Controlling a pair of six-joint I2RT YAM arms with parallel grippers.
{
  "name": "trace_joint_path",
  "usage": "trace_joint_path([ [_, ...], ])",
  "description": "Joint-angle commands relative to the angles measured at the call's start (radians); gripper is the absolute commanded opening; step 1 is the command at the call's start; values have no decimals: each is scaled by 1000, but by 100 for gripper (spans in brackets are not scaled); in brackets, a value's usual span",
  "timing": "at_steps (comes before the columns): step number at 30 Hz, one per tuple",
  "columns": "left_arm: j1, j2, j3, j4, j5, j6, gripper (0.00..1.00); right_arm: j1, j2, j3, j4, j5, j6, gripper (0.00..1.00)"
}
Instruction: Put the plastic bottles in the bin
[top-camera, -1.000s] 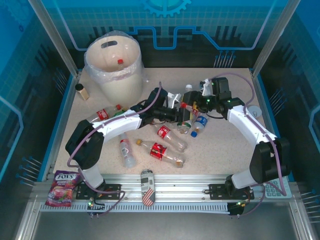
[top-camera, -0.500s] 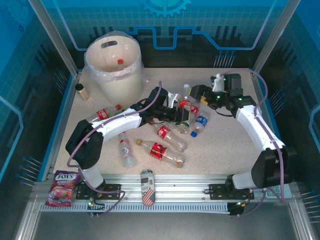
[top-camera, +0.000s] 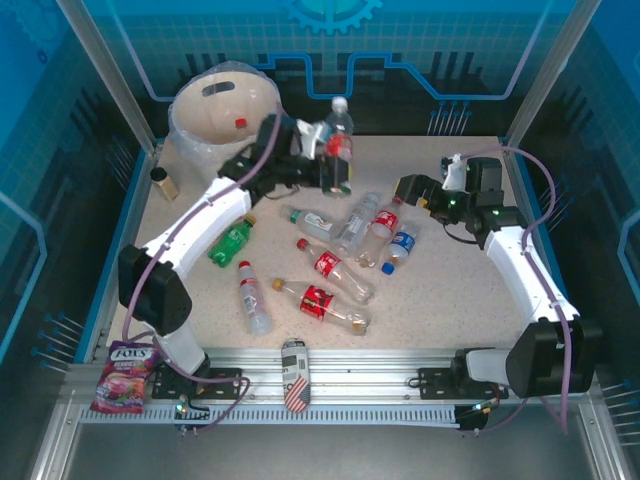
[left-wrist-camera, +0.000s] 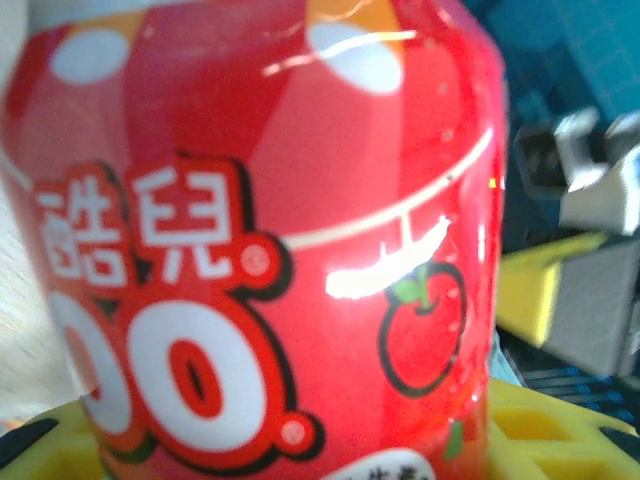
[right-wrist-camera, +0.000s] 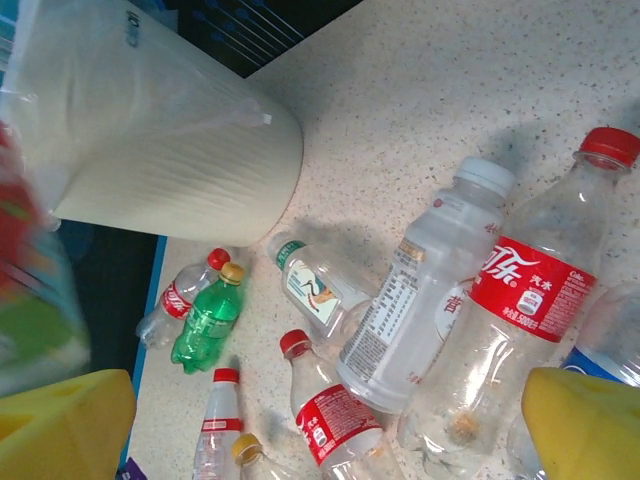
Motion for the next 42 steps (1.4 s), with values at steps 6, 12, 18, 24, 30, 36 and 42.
trace_joint_path([
  [6, 198, 6, 349, -197, -66, 189, 24, -1, -21, -18, -12, 42, -36, 100],
  [12, 334, 101, 512, -247, -117, 201, 18, 1, -7, -24, -19, 41, -39, 100],
  [18, 415, 228, 674, -389, -203, 271, 14, 1, -14, -20, -44, 68, -66, 100],
  [24, 446, 322, 770, -517, -250, 351, 11, 2, -18, -24, -62, 93, -83, 100],
  [30, 455, 421, 830, -600, -289, 411, 11, 1, -21, -44, -47, 89, -75, 100],
  [36, 461, 504, 878, -649, -298, 446, 11, 2, -36, -55, -70, 119, -91, 100],
  [42, 462, 566, 903, -713, -270, 464, 13, 2, -45, -73, -67, 128, -90, 100],
])
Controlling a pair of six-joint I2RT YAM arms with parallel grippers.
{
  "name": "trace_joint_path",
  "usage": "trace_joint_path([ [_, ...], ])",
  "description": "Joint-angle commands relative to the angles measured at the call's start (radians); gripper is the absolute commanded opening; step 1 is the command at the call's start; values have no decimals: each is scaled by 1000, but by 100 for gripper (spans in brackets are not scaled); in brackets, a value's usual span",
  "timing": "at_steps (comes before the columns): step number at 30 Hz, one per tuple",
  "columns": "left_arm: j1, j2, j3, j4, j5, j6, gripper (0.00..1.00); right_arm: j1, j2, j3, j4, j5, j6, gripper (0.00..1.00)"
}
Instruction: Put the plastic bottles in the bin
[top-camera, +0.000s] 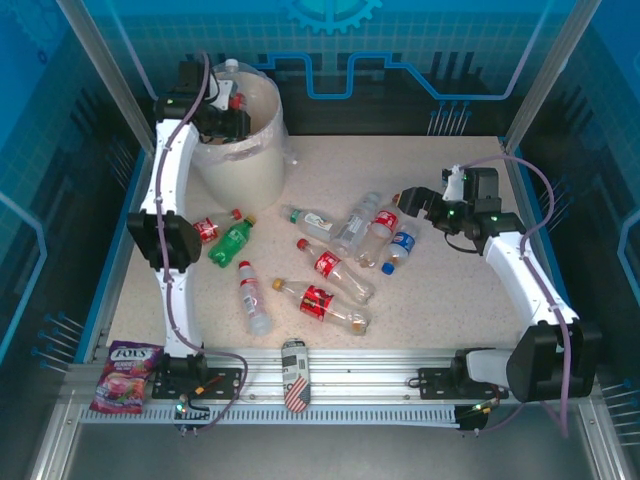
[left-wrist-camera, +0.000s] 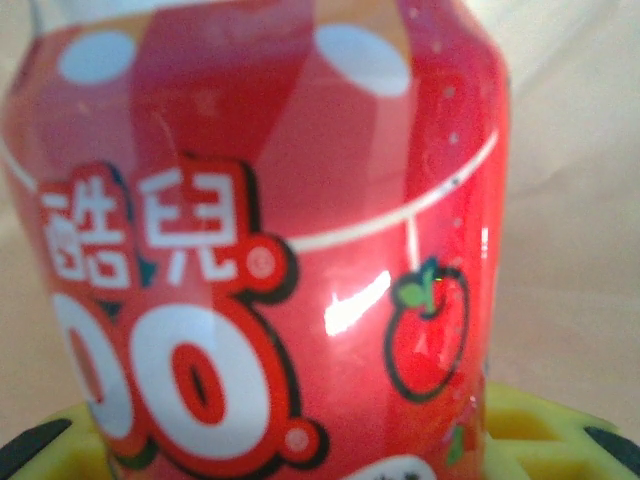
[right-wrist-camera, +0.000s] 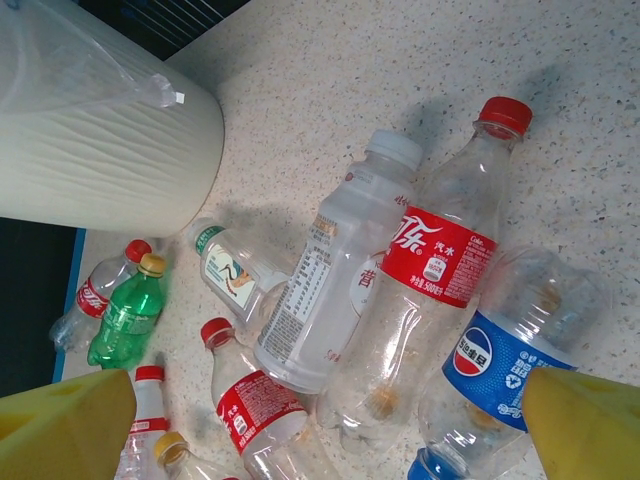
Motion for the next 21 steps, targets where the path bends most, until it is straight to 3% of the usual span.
trace_joint_path([
  [1, 11, 30, 48, -78, 20, 35, 14, 3, -22, -21, -12, 15, -15, 100],
  [12, 11, 89, 49, -154, 17, 80, 17, 2, -17, -33, -3, 24, -16, 100],
  [13, 11, 95, 49, -153, 18, 80, 19, 3, -17, -34, -4, 24, -17, 100],
  [19, 11, 100, 49, -144, 37, 78, 58, 3, -22, -38, -8, 33, -24, 100],
  [21, 11, 98, 49, -142, 35, 80, 63, 3, -22, -39, -10, 36, -25, 100],
])
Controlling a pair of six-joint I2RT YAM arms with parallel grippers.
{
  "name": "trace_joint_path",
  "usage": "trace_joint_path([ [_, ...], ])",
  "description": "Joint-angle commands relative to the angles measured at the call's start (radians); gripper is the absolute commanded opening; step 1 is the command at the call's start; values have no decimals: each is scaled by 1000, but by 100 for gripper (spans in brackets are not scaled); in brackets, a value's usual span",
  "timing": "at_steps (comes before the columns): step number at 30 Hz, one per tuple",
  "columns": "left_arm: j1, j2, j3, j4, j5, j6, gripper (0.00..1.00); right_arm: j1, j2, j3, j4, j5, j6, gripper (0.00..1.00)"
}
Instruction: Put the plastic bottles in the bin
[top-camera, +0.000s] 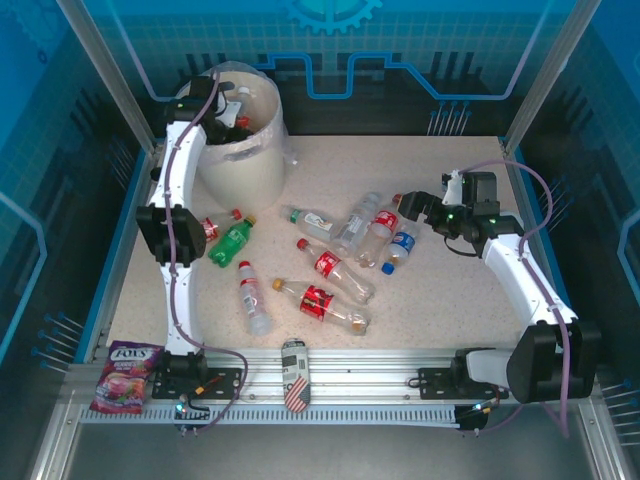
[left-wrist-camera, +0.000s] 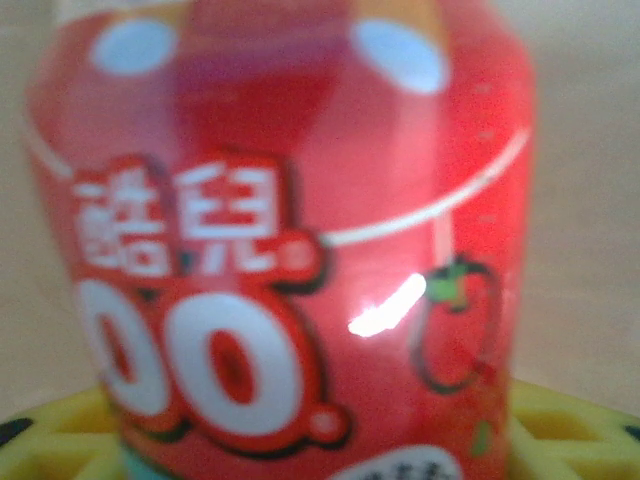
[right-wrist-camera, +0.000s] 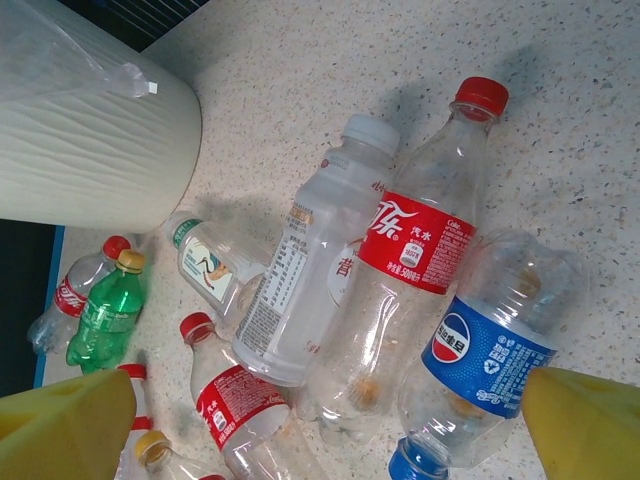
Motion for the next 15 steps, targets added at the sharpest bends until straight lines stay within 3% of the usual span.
trace_joint_path([
  [1, 11, 8, 31, -25, 28, 17, 65, 3, -19, -8, -12, 10, -21, 100],
  [15, 10, -29, 30, -6, 40, 25, 80, 2, -8, 18, -71, 69, -19, 100],
])
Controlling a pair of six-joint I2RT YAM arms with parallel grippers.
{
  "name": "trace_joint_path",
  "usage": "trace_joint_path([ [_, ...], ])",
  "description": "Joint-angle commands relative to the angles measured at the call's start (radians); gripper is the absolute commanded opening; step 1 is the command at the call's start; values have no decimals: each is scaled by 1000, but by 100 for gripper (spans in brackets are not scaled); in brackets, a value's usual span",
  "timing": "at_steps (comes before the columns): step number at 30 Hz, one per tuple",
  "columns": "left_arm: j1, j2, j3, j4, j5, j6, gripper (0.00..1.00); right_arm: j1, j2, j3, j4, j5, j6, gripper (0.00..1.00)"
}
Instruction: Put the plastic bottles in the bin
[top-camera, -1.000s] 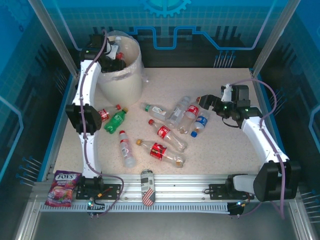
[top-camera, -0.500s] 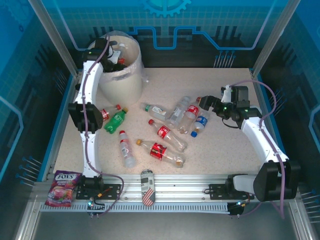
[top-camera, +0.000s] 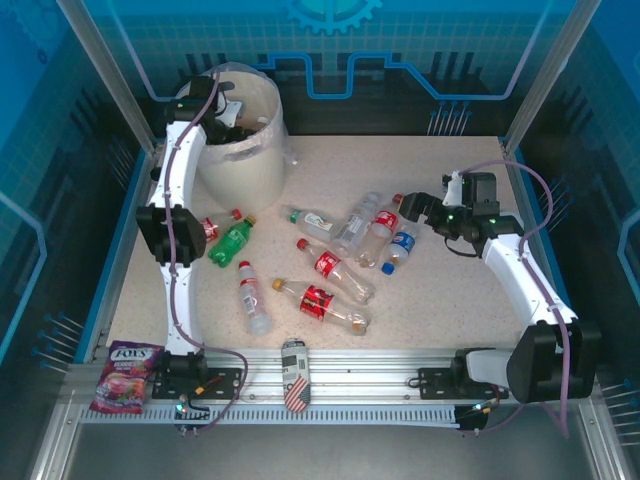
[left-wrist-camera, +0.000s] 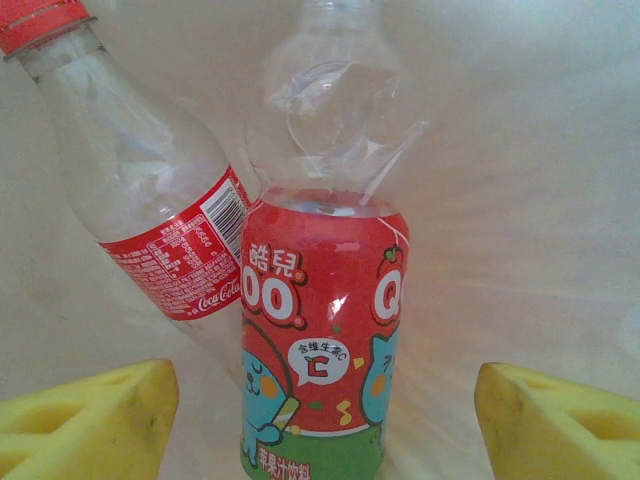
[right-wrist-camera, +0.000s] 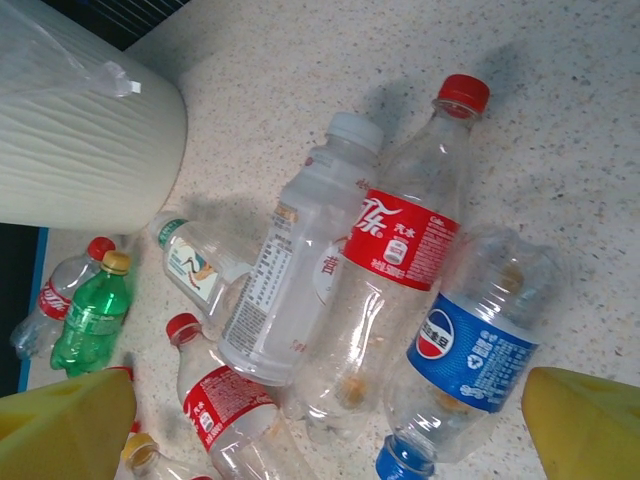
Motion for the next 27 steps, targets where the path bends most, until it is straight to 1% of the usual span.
trace_joint_path([
  [1, 10, -35, 32, -2, 34, 23, 81, 2, -2, 22, -62, 59, -11, 100],
  [6, 10, -94, 33, 29, 25, 26, 88, 9, 6, 21, -90, 151, 1, 98],
  [10, 10, -163, 33, 63, 11, 27, 90, 20, 22, 9, -88, 214, 22, 91],
  [14, 10, -232, 33, 91, 1, 21, 90, 41, 58, -10, -61, 239, 59, 85],
  [21, 9, -349, 12, 107, -21, 13, 91, 92, 183, -18, -23, 283, 101, 84],
  [24, -5, -415, -41, 107, -25, 6, 91, 107, 222, -23, -8, 296, 111, 83],
  [27, -54, -519, -167, 129, -52, 4, 91, 128, 258, -24, -10, 350, 107, 84],
])
